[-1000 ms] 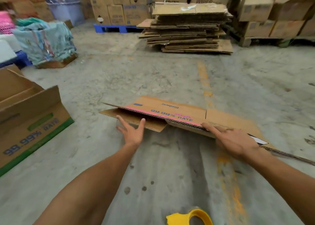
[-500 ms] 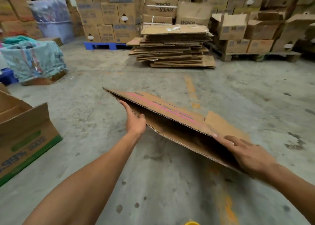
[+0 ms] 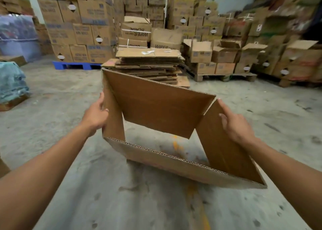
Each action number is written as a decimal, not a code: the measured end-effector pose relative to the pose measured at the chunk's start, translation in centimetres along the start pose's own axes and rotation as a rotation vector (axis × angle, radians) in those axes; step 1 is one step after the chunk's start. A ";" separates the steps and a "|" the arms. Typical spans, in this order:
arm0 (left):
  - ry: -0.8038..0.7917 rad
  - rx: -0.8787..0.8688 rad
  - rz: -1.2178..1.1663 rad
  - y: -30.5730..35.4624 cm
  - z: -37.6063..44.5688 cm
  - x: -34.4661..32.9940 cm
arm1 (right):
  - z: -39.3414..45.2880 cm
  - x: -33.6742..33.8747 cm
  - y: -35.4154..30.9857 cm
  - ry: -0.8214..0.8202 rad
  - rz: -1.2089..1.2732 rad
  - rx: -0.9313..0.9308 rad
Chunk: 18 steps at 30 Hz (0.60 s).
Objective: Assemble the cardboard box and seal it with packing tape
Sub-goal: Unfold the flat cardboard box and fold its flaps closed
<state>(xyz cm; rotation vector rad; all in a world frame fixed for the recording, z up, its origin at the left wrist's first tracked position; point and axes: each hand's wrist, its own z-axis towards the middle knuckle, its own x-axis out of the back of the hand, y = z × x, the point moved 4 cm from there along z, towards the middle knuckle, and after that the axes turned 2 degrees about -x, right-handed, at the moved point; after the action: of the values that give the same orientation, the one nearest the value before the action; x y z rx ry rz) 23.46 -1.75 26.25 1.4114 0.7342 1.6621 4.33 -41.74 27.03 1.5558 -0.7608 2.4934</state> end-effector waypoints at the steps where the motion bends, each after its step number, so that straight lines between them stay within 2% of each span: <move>1: -0.036 0.000 0.031 0.6 0.7 0.7 | 1.2 0.5 -0.3 -0.019 -0.001 -0.023; 9: -0.259 0.113 0.198 3.0 3.7 2.7 | 8.5 -1.3 -1.0 -0.227 -0.059 -0.113; 18: -0.258 0.142 0.352 3.5 3.8 5.1 | 11.0 -1.6 -3.6 -0.298 -0.171 -0.180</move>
<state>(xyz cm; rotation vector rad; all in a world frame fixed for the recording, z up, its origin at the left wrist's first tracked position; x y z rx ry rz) 26.18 0.67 32.51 1.9020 0.4832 1.6657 15.22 -43.43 30.78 1.8597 -0.8226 2.0404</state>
